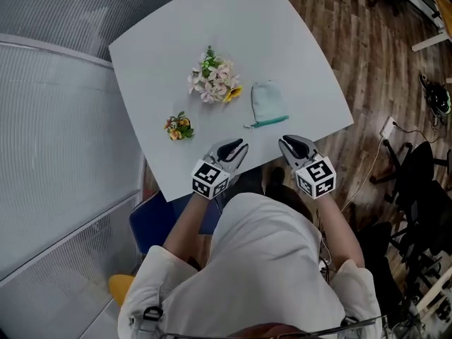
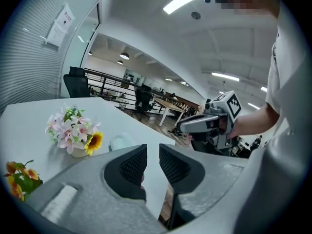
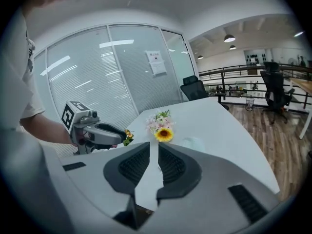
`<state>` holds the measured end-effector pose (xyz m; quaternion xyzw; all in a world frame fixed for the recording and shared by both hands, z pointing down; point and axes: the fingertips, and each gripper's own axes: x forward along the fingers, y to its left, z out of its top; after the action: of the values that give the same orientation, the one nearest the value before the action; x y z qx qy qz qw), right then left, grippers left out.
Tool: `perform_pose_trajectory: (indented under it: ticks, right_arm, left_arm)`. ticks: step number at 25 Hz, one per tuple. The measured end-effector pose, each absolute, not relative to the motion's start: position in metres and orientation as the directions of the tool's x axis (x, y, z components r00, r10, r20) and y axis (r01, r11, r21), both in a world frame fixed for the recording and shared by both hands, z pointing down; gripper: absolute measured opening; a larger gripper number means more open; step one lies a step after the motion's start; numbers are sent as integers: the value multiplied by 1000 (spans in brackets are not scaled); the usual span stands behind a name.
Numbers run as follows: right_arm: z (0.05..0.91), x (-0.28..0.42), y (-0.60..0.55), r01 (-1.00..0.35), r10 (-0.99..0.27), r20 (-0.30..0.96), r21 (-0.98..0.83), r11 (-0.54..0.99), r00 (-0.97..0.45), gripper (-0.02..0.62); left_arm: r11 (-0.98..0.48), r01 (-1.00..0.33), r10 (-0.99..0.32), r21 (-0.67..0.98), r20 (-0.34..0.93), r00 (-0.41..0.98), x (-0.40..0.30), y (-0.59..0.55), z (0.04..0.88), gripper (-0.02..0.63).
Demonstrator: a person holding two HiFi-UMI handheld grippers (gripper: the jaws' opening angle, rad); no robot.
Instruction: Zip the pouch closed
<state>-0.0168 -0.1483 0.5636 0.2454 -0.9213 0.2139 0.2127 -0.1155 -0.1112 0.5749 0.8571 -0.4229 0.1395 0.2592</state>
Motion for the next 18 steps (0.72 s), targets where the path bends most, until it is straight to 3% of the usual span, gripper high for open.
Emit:
perform_pose_trajectory:
  ticks: [18]
  right_arm:
    - [734, -76, -146, -635, -267, 644, -444, 632, -717, 71]
  left_arm:
    - [-735, -648, -346, 202, 710, 613, -123, -155, 739, 83]
